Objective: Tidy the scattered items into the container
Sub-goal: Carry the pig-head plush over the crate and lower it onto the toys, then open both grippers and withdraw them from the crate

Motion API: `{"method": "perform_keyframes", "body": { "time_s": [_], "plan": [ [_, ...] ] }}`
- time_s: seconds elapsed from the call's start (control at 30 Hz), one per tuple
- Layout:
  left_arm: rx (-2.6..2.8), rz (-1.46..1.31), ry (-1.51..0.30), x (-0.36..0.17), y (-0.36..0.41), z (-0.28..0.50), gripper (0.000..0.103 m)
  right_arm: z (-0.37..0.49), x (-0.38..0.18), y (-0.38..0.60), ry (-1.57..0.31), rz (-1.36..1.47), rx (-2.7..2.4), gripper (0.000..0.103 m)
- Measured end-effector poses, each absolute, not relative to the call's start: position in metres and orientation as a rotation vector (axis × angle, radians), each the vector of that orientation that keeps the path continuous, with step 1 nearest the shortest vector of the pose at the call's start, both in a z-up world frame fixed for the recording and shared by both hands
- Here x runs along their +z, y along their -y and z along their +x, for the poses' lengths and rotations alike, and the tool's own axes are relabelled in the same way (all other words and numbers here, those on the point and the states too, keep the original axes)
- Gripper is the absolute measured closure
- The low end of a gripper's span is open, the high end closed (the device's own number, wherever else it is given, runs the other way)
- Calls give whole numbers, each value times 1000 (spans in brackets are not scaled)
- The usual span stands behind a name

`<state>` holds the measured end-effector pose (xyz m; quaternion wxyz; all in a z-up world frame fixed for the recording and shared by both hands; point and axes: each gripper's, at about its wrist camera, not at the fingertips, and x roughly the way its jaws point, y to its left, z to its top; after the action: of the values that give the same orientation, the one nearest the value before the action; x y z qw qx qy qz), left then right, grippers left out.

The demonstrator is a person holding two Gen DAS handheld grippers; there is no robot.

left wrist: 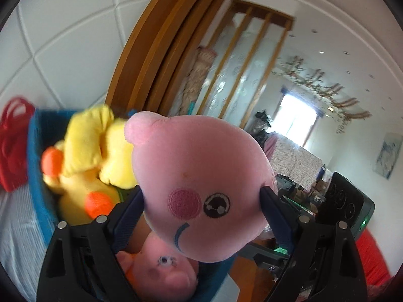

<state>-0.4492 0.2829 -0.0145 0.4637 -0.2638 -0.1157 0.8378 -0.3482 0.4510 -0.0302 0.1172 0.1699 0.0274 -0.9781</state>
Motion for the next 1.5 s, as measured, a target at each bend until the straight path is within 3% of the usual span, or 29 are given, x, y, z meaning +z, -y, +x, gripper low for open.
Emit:
{"method": "perform_keyframes", "body": {
  "time_s": [0.1,0.23,0.43,0.6,0.73,0.9,1.1,1.5],
  "plan": [
    [2163,-759,264,-31,-299,-467,10,-368,-42,-469,-99,565,-2836,15],
    [2317,-815,236,-33,-296,-469,5,-391,-52,-479,-68,657,-2761,15],
    [2450,-841,194,-29,-272,-448,4,-391,-56,-472,-22,686,-2760,6],
    [2567,-874,185,-26,-242,-421,4,-361,-47,-460,0,636,-2803,0],
    [2633,-894,143,-25,-220,-397,4,-333,-37,-438,-20,611,-2867,0],
    [2754,-862,-32,-26,-191,-343,4,-291,-33,-401,-49,617,-2914,0],
    [2751,-873,-77,-43,-146,-282,4,-231,-42,-343,-39,637,-2940,0],
    [2864,-931,-19,-48,-93,-212,4,-171,-56,-268,-163,694,-2904,0]
  ]
}}
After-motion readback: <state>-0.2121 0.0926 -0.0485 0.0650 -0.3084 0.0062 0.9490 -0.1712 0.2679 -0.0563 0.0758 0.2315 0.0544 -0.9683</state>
